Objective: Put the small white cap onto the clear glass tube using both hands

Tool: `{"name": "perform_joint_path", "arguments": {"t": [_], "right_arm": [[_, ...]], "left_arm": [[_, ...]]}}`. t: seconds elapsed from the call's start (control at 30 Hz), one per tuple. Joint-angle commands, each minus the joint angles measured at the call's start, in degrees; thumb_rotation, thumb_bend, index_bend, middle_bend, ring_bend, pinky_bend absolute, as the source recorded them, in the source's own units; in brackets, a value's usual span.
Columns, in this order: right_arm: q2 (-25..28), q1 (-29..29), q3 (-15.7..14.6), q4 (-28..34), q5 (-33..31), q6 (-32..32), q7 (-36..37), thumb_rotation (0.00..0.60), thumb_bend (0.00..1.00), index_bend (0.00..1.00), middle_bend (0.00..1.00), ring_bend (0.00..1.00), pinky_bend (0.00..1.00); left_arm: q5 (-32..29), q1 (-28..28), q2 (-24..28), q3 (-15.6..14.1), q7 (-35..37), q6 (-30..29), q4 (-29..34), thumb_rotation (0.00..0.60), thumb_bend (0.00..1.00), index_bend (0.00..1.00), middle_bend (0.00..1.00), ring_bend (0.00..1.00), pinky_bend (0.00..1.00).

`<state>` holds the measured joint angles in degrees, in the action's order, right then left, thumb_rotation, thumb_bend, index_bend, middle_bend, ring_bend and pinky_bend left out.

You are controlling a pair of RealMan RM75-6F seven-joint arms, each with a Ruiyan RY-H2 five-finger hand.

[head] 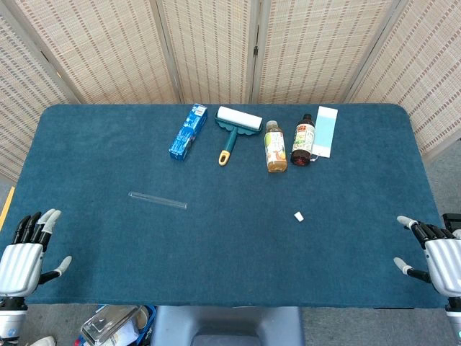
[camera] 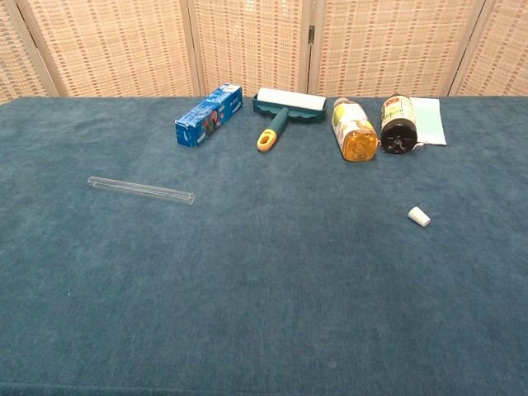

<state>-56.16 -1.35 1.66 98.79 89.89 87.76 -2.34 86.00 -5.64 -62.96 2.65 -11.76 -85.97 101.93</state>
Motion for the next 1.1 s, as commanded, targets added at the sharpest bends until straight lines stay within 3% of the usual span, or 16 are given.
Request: {"name": "perform_joint_path", "arguments": {"t": [0.03, 0.53, 0.8, 0.9, 0.93, 1.0, 1.07, 1.1], "right_arm": [[0.0, 0.0, 0.0, -0.1, -0.1, -0.1, 0.1, 0.6, 0.14, 0.24, 0.35, 0.36, 0.43], [-0.2, -0.2, 0.1, -0.1, 0.6, 0.1, 0.0, 0.6, 0.14, 0.24, 0.35, 0.36, 0.43], [0.0, -1.4, 0.6, 0.7, 1.1, -0.9, -0.8, 0.6, 0.14, 0.24, 0.35, 0.36, 0.43], [0.0, -1.9, 0.7, 1.1, 1.2, -1.5, -1.2, 0.6, 0.14, 0.24, 0.35, 0.36, 0.43], [0.0, -2.1, 0.7, 1.2, 1.3, -1.8, -1.3, 0.6, 0.14, 0.24, 0.35, 0.36, 0.43], [0.0, -2.4, 0.8, 1.4, 1.3, -2.1, -1.5, 0.6, 0.14, 0.24, 0.35, 0.36, 0.43], [-0.1, -2.6, 0.8, 1.6, 1.2, -2.5, -1.7, 0.6, 0.14, 0.24, 0.35, 0.36, 0.43], [-0.1, -2.7, 0.8, 1.6, 1.2, -2.6, -1.8, 0.6, 0.14, 0.24, 0.35, 0.36, 0.43]], "left_arm": [[0.0, 0.0, 0.0, 0.0, 0.0, 0.0, 0.0, 0.6, 0.24, 0.0, 0.0, 0.0, 0.0], [0.4, -1.0, 0.6, 0.2, 1.4, 1.4, -0.2, 0.6, 0.24, 0.0, 0.0, 0.0, 0.0], [1.6, -5.5, 0.5, 3.1, 3.8, 4.4, -2.0, 0.6, 0.24, 0.0, 0.0, 0.05, 0.0], [1.0, -8.5, 0.3, 5.0, 4.4, 7.0, -2.6, 0.6, 0.24, 0.0, 0.03, 0.15, 0.14], [0.7, -9.8, 0.1, 5.8, 4.6, 8.3, -2.8, 0.6, 0.24, 0.0, 0.05, 0.2, 0.24], [0.1, -12.0, -0.3, 7.0, 4.8, 10.3, -3.4, 0.6, 0.24, 0.01, 0.15, 0.31, 0.43], [-1.1, -14.6, -0.7, 8.3, 4.8, 13.4, -4.0, 0.6, 0.24, 0.05, 0.32, 0.49, 0.67], [-2.0, -15.8, -0.7, 8.7, 4.4, 15.3, -4.0, 0.6, 0.24, 0.06, 0.38, 0.56, 0.74]]}}
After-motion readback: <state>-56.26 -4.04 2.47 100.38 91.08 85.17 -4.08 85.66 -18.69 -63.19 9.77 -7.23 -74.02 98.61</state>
